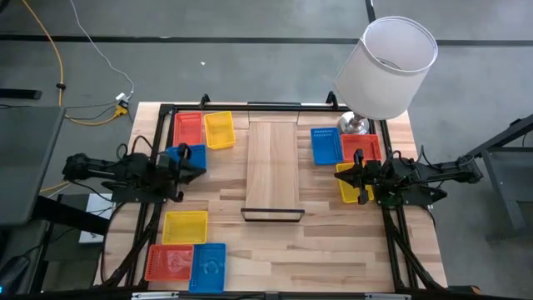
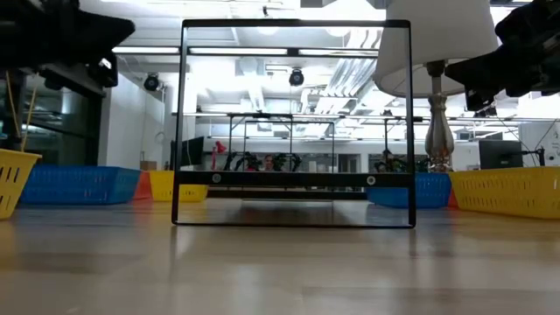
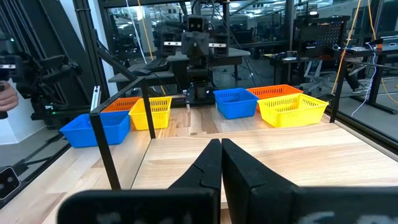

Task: Stack baskets on shelf by color
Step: Put the top left yellow bin on the shelf

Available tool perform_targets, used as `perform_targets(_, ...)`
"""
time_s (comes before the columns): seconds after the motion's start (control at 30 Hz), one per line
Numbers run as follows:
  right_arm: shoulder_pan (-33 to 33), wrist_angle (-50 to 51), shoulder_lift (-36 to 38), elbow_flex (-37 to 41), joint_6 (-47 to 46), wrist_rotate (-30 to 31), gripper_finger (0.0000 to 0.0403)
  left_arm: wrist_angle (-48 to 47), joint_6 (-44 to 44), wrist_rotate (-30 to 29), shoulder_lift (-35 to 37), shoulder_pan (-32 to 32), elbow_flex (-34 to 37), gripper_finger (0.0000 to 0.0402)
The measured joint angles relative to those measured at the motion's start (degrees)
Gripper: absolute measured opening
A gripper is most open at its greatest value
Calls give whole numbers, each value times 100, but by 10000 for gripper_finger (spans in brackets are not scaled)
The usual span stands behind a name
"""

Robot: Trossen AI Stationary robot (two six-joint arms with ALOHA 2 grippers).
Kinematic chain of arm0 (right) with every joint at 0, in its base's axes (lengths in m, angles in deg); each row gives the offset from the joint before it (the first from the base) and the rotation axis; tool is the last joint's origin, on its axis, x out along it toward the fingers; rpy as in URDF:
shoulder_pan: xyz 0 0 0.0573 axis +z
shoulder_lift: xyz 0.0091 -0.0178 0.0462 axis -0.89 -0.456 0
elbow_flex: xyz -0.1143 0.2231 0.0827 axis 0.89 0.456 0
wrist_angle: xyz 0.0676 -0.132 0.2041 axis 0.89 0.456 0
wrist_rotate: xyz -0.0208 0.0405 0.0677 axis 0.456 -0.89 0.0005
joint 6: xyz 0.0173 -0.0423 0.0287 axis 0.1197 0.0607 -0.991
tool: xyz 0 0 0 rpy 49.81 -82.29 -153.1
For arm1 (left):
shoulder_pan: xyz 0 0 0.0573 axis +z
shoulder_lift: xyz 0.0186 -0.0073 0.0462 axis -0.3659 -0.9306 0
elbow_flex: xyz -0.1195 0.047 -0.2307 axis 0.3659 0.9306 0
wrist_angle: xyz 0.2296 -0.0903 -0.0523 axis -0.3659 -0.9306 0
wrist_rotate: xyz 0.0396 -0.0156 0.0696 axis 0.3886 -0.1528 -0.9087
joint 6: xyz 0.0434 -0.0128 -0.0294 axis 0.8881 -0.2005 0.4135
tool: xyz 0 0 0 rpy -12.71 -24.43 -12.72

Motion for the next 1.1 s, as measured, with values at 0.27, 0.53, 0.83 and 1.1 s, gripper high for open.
perform_targets(0.27, 0, -2, 2, 0, 0, -1, 0, -445, 375, -1563, -1881, 200, -965, 90)
perform_targets(0.53, 0, -1, -1, 1, 0, 0, 0, -3579, -23, -1153, -4276, 1558, -2945, 160)
perform_targets(0.83, 1, 0, -1, 1, 0, 1, 0, -4364, 1350, 238, -6348, 2949, -4121, 173)
perform_targets(1.1, 0, 0, -1, 0, 0, 2, 0, -4296, 2096, -240, -7603, 3268, -4288, 171)
